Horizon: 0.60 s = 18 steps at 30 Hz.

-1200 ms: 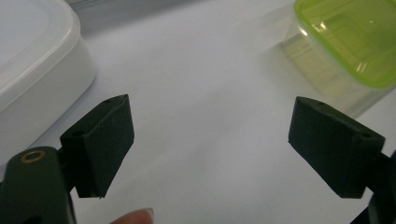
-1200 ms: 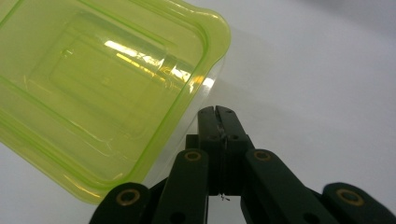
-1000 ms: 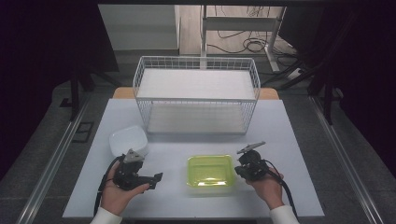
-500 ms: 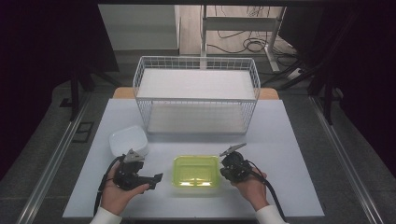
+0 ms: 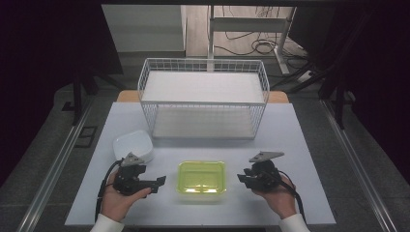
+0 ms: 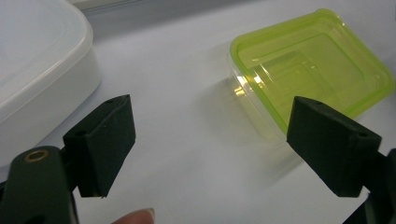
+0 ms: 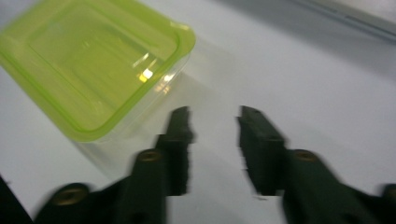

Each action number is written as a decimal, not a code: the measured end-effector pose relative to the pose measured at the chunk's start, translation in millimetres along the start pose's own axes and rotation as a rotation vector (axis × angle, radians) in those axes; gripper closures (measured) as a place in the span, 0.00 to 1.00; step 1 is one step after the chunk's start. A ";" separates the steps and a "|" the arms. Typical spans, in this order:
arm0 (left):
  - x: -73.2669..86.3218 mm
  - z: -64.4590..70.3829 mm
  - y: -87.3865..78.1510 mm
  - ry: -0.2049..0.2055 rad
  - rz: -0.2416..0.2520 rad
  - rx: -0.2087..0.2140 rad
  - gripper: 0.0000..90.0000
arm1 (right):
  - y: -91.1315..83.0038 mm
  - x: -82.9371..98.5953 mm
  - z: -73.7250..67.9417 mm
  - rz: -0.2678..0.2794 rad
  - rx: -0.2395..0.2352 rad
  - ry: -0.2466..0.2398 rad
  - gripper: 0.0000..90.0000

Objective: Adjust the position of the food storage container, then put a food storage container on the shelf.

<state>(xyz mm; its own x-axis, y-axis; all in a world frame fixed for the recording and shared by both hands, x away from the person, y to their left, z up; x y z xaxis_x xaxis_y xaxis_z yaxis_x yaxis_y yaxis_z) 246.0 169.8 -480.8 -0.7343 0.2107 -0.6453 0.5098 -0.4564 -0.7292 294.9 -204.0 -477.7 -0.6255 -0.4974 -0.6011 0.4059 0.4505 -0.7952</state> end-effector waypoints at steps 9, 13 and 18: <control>-0.7 -2.2 -1.2 -0.016 0.009 0.014 0.20 | -11.7 7.0 14.7 0.152 -0.166 0.144 0.39; -2.7 -4.3 -5.5 -0.017 0.023 0.004 0.20 | -8.8 6.7 14.6 0.146 -0.176 0.158 0.31; -4.7 -6.4 -5.4 -0.049 0.030 0.017 0.21 | -9.0 6.2 16.2 0.154 -0.181 0.173 0.27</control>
<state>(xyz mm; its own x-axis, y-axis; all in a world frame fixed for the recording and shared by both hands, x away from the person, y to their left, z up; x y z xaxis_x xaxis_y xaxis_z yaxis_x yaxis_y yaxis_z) 249.6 176.8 -475.3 -0.7403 0.1545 -0.6543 0.5245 -0.4762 -0.7058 298.2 -223.2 -475.5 -0.6768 -0.2861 -0.6783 0.3889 0.6434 -0.6594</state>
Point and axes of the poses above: each handheld gripper's, and its own axes: y roughly forward along the jaws, x roughly out of its underside, z roughly to its right, the point moved 2 cm from there along y, roughly forward along the jaws, and after that the axes turned 3 degrees about -z, right-handed, at the moved point
